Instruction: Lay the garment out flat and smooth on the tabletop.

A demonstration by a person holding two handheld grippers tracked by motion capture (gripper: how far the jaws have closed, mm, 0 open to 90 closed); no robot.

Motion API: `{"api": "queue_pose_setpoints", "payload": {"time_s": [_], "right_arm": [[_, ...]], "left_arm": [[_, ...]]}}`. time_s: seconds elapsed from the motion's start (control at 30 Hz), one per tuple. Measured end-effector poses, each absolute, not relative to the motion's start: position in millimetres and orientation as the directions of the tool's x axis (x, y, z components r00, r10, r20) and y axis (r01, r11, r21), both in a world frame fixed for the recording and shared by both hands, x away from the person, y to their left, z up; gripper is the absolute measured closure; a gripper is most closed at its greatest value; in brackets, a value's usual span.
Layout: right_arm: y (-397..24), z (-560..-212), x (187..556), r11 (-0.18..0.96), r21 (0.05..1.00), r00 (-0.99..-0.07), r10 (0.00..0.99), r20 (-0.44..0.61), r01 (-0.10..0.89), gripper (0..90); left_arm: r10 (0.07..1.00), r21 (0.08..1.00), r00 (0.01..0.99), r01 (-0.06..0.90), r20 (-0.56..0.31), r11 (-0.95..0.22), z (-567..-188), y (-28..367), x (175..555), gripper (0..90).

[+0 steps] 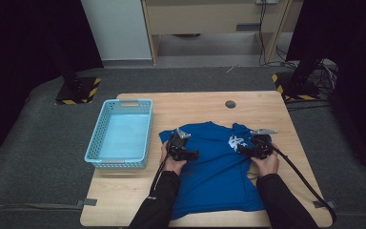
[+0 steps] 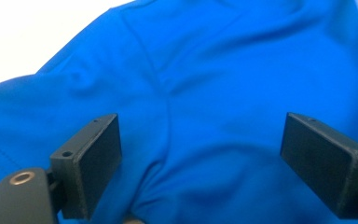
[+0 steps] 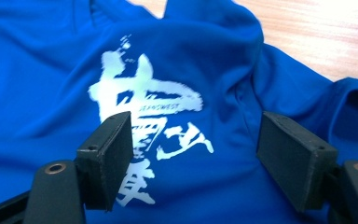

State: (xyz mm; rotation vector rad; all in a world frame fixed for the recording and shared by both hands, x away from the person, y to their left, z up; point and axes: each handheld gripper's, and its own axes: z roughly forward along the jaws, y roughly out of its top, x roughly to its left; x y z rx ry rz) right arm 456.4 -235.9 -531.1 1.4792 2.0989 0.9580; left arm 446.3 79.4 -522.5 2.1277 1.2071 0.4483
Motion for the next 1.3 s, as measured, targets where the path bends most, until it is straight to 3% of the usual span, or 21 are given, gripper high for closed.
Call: {"api": "queue_pose_setpoints", "payload": {"time_s": [0.13, 0.4, 0.67, 0.73, 0.97, 1.3], "right_arm": [[-238, -532, 465, 0.186, 0.727, -0.344, 0.936, 0.074, 0.661, 24.8], [-222, -538, 487, 0.219, 0.732, -0.338, 0.941, 0.016, 0.645, 10.3], [-222, -528, 497, 0.157, 0.73, -0.273, 0.961, 0.042, 0.665, 10.7], [-226, -519, 493, 0.155, 0.752, -0.271, 0.962, 0.033, 0.641, 10.8], [-240, -482, 471, 0.136, 0.798, -0.335, 0.938, 0.086, 0.587, 7.7], [-229, -490, 419, 0.262, 0.762, -0.465, 0.884, 0.057, 0.592, 6.8]], "left_arm": [[0.867, 0.656, 0.499, 0.657, -0.008, -0.372, -528, 84, 451, 10.4], [0.916, 0.685, 0.401, 0.667, 0.0, -0.292, -532, 103, 461, 9.6], [0.941, 0.697, 0.338, 0.668, 0.027, -0.26, -529, 112, 466, 9.6], [0.947, 0.692, 0.319, 0.687, -0.015, -0.221, -523, 114, 462, 9.8], [0.918, 0.748, 0.386, 0.634, -0.086, -0.197, -494, 122, 447, 10.0], [0.843, 0.677, 0.537, 0.628, -0.021, -0.383, -489, 125, 388, 6.9]]}}
